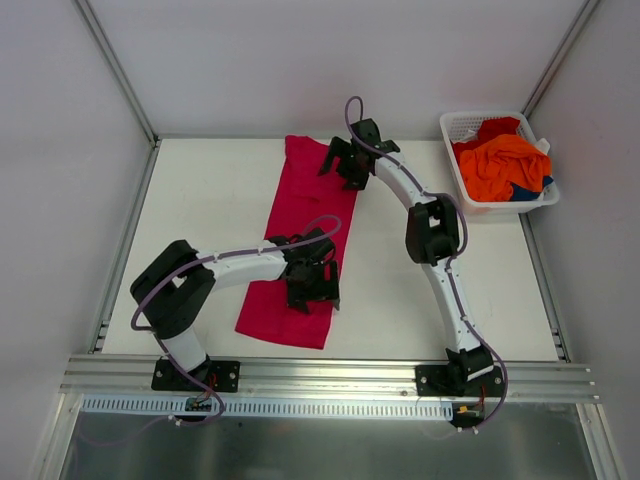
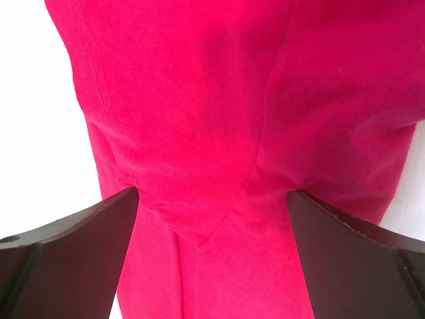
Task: Fold and stack the t-shirts
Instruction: Rotate the tshirt 90 degrees
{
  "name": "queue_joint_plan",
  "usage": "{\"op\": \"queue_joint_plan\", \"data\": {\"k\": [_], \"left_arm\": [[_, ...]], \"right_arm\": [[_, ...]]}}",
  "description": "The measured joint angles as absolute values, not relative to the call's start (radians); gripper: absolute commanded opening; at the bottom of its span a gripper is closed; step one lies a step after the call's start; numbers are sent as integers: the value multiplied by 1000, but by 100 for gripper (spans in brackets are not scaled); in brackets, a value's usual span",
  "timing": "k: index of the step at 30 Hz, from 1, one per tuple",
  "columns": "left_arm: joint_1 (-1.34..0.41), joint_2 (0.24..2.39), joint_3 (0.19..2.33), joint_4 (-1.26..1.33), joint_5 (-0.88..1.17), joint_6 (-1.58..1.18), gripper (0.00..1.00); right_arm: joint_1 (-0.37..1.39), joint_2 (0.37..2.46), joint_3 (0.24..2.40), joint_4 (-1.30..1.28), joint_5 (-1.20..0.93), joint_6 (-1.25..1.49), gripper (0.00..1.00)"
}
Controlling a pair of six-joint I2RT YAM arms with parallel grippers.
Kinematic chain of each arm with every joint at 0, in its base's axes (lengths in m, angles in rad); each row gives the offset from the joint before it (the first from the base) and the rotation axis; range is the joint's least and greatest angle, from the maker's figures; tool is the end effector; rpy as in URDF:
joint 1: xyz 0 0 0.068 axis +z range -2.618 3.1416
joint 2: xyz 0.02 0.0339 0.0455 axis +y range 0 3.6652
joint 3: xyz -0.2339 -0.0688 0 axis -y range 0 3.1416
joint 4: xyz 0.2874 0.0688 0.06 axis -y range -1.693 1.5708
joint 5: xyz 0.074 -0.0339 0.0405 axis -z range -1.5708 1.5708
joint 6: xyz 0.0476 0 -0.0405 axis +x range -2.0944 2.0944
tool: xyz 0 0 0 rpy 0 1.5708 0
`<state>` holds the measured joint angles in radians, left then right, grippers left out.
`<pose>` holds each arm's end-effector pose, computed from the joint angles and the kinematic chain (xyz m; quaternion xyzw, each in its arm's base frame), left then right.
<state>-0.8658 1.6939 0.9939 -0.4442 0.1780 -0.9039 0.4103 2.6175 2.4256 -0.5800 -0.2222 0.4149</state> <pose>0.2251 -0.2775 0.0964 0.0003 0.9737 -0.2182 0.0663 0.5482 0.2499 0.1506 -0.0410 0.9157 0.2486 0.3131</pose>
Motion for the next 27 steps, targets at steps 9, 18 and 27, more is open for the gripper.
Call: {"op": "queue_joint_plan", "data": {"k": [9, 18, 27], "left_arm": [[-940, 1794, 1108, -428, 198, -917, 80], [-956, 1811, 1125, -416, 200, -947, 81], [-961, 1723, 1156, -430, 146, -884, 92]], "right_arm": [[419, 2634, 2436, -530, -250, 418, 99], [418, 2634, 2437, -524, -273, 407, 99], [349, 2562, 2437, -502, -414, 432, 99]]}}
